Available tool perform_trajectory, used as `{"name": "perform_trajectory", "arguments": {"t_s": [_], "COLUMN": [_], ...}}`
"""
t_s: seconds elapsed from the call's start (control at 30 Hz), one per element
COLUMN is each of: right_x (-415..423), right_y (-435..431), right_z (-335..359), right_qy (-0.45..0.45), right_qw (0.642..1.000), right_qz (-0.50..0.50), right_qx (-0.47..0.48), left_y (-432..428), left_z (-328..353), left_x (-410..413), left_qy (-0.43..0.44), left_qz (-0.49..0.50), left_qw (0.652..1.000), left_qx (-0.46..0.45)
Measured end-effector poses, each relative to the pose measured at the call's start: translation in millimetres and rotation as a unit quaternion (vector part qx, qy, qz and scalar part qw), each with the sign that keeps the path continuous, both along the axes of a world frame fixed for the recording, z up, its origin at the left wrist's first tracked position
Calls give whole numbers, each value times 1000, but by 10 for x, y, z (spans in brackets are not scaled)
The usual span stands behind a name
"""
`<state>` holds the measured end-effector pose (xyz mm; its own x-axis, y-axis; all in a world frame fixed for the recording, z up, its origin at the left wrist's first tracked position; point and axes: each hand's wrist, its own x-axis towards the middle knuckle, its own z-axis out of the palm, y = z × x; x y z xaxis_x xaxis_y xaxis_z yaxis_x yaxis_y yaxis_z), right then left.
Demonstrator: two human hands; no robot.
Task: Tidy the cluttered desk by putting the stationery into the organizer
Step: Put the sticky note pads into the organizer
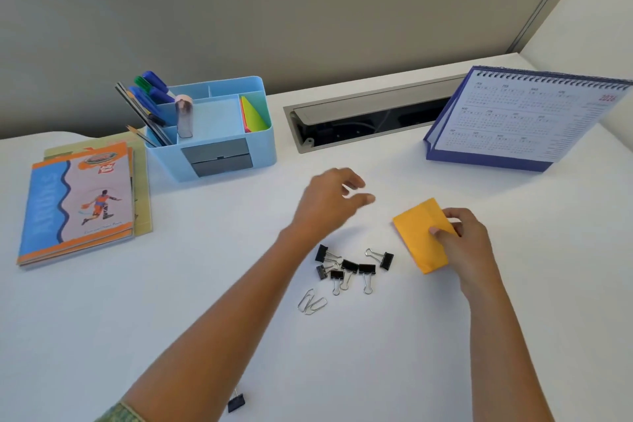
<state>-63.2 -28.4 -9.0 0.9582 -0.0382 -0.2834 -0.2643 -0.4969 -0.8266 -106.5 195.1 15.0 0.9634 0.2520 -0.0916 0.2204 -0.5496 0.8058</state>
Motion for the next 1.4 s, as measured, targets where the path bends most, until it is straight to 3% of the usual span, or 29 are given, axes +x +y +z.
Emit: {"name": "perform_trajectory", "arguments": {"t_s": [0.2, 0.43, 0.57, 0.77, 0.93, 1.23, 1.4], "right_x": [-52, 1, 3, -45, -61, -37, -124], "right_y": [573, 1098, 1195, 1128, 1075, 1106, 1296], "right_z": [287, 364, 284, 95, 32, 69, 62], "right_qy": [-26, -1, 20, 44, 48, 46, 63], "right_qw": [985, 973, 972, 978, 980, 983, 981], "right_qz": [118, 141, 104, 71, 46, 43, 67], "right_qx": [125, 183, 210, 190, 186, 174, 173], "left_y": [35, 521, 996, 1712, 1673, 1455, 1569], "left_z": [4, 245, 550, 990, 1033, 637, 664], "left_x": [-20, -148, -172, -58, 140, 321, 192], "left_qy": [17, -20, -71, -112, -69, 8, -40], "left_qz": [-19, 112, 229, 375, 371, 328, 310], "left_qw": [999, 992, 971, 910, 906, 925, 936], "left_qx": [-27, -45, 1, 141, 192, 193, 161]}}
